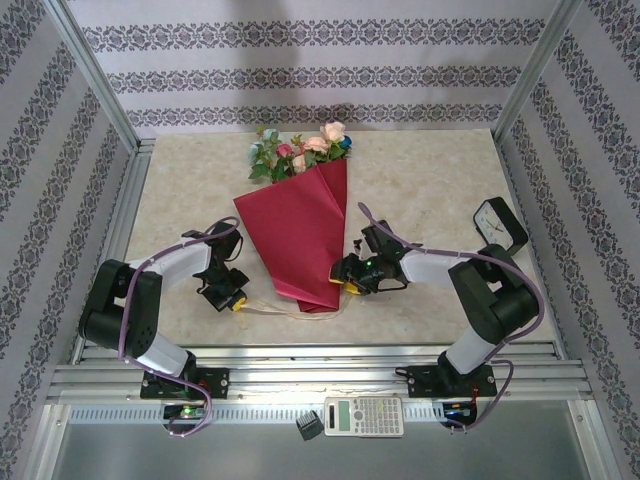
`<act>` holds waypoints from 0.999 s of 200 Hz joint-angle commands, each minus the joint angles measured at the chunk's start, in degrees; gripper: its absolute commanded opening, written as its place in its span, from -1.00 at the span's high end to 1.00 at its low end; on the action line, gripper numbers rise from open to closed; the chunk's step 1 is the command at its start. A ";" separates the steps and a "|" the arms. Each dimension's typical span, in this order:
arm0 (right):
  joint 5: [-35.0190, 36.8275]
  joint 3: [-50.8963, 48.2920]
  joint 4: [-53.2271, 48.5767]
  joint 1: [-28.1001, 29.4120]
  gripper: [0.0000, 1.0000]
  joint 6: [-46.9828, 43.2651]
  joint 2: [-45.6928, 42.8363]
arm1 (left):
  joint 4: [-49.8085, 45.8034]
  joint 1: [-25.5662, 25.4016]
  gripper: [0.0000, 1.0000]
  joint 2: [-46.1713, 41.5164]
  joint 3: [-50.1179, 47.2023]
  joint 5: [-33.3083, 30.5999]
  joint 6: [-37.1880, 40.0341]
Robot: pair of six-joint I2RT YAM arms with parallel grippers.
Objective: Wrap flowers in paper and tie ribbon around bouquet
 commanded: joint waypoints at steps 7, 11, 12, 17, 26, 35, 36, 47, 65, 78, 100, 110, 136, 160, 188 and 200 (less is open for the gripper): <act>-1.57 0.34 7.50 1.44 0.04 2.82 3.37 | -1.62 -0.48 1.00 -0.48 1.75 -1.18 -1.43; -1.46 0.70 7.31 1.49 0.05 2.93 3.27 | -1.66 -0.46 1.00 -0.34 1.94 -1.26 -1.44; -1.42 0.77 7.20 1.51 0.05 2.90 3.21 | -1.66 -0.48 1.00 -0.36 1.96 -1.27 -1.45; -1.21 1.38 6.33 1.47 0.06 2.73 2.89 | -1.74 -0.44 1.00 -0.29 2.26 -1.26 -1.45; -0.33 2.61 3.93 1.64 0.07 2.08 2.32 | -1.67 -0.50 1.00 -0.11 2.64 -1.30 -1.45; 0.02 3.42 2.23 1.64 0.09 1.50 2.18 | -1.70 -0.44 1.00 0.05 2.84 -1.22 -1.40; 0.02 3.49 2.07 1.63 0.09 1.40 2.18 | -1.73 -0.47 1.00 0.06 2.86 -1.25 -1.43; 0.02 3.98 0.97 1.46 0.10 1.06 2.76 | -1.56 -0.47 1.00 0.19 3.13 -1.34 -1.48; -0.56 3.24 2.47 1.44 0.11 1.99 4.29 | -1.27 -0.42 1.00 0.36 3.38 -1.31 -1.54; -1.23 3.01 4.52 1.68 0.12 2.91 5.75 | -0.99 -0.44 1.00 0.66 3.39 -1.32 -1.52; -1.90 3.82 7.05 2.05 0.17 4.46 8.40 | -0.26 -0.43 1.00 1.25 3.15 -1.20 -1.68; -2.26 4.46 7.98 2.00 0.26 5.65 9.52 | 0.20 -0.52 1.00 1.65 3.22 -1.07 -1.72; -1.94 5.35 9.57 1.22 0.77 8.76 8.66 | 1.60 -0.34 1.00 2.95 3.87 -1.06 -1.89; -2.03 6.44 8.35 -0.04 0.98 10.94 5.61 | 3.63 0.61 1.00 4.77 4.94 -1.67 -2.25; -3.99 7.45 7.86 -1.14 1.00 15.01 3.93 | 9.24 4.08 1.00 7.44 5.41 -0.50 -4.37; -4.86 7.99 7.49 -1.39 1.00 16.35 3.24 | 11.84 5.93 1.00 9.00 6.35 -0.30 -5.21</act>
